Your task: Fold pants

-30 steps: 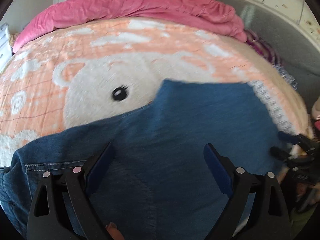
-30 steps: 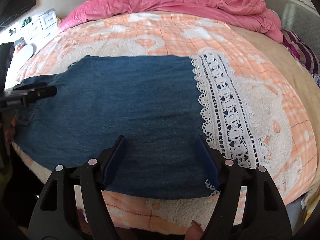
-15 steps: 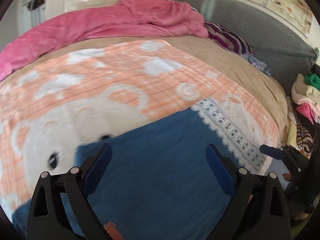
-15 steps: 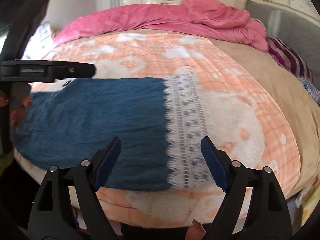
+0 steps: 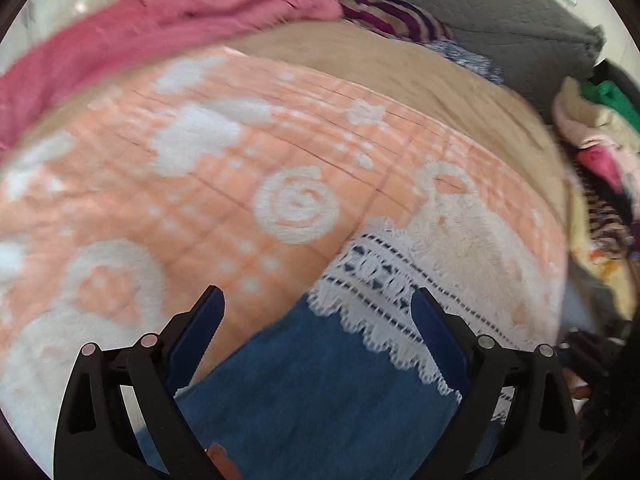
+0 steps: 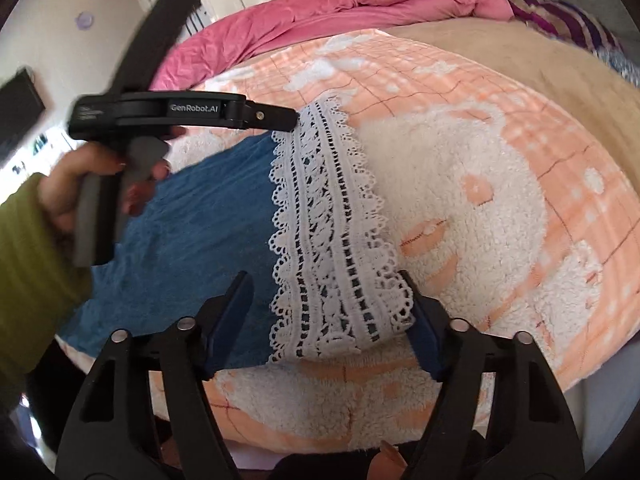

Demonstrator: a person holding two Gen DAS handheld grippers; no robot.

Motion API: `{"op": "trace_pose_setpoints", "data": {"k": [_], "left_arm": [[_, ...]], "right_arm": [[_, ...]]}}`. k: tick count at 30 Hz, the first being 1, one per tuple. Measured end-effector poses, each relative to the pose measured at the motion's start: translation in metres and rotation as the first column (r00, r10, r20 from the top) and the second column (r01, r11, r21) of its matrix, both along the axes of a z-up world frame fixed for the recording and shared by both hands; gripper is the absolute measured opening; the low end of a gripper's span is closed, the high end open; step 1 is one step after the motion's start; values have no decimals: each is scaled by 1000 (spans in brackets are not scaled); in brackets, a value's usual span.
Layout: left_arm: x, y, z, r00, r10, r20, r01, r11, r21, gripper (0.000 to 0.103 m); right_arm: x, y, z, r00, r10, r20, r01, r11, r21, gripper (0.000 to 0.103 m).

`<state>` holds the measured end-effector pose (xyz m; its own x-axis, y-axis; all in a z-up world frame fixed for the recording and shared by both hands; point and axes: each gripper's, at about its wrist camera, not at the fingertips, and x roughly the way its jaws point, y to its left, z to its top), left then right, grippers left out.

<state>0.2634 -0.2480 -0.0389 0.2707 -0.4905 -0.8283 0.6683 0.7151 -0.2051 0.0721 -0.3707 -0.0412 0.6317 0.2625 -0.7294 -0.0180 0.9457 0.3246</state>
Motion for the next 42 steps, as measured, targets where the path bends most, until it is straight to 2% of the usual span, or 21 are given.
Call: {"op": "trace_pose_setpoints", "data": {"k": [2,5,7,9,10,11,13,15,18,23,27,31,33,36,38,40,41,42], "left_arm": [[17,7,-15,991,-14,-134,1,996,-91,93],[21,11,-23,985,-31,-171,5,989,-149,92],[20,8,-23,983,-57,-174,27,985,-168,81],[17,2,-23,980,-87,-180,52,980,-193,46],[14,-2,-24,980,-99,-174,67,981,-184,44],[10,-5,-23,982,-111,-155,84,982,-171,43],[7,-6,-23,983,-119,-138,96,982,-164,37],[5,-1,-20,985,-114,-129,90,979,-181,27],[3,15,-4,990,-101,-93,78,972,-222,19],[-9,67,40,996,-88,-24,77,949,-305,19],[-21,120,55,999,-37,-17,29,940,-340,19],[-34,174,45,998,46,-42,-57,945,-321,19],[-37,194,39,993,94,-74,-113,937,-330,19],[-39,222,28,971,197,-139,-232,917,-324,19],[-41,239,20,945,263,-193,-313,898,-308,20],[-47,257,17,921,307,-241,-373,873,-313,34],[-49,264,17,912,318,-259,-391,864,-317,47],[-53,270,18,909,316,-273,-398,853,-338,52]], "right_arm": [[-2,-10,-1,1000,-9,14,8,997,79,53],[0,-12,-4,1000,-5,10,4,996,85,53],[2,-10,-4,1000,-3,16,1,996,85,53],[5,-6,-3,1000,4,23,-6,997,71,47],[6,-5,-3,1000,3,26,-5,998,65,33],[5,-5,-3,1000,8,28,-11,997,83,24],[4,-7,-4,1000,6,29,-9,993,119,22],[2,-3,-1,999,14,43,-19,994,110,19],[-3,4,13,995,23,92,-34,992,124,18],[-11,44,53,973,128,192,-150,983,106,18],[-14,92,72,941,245,233,-272,958,89,18],[-9,152,63,908,375,187,-389,920,41,18],[-6,174,54,897,414,158,-422,907,17,18],[-1,203,33,886,453,95,-454,891,-14,18],[-1,216,25,880,469,71,-466,883,-56,18],[-4,224,24,876,478,67,-472,877,-93,18],[-6,228,24,872,485,69,-476,872,-117,18],[-7,233,24,869,490,69,-478,868,-136,19]]}}
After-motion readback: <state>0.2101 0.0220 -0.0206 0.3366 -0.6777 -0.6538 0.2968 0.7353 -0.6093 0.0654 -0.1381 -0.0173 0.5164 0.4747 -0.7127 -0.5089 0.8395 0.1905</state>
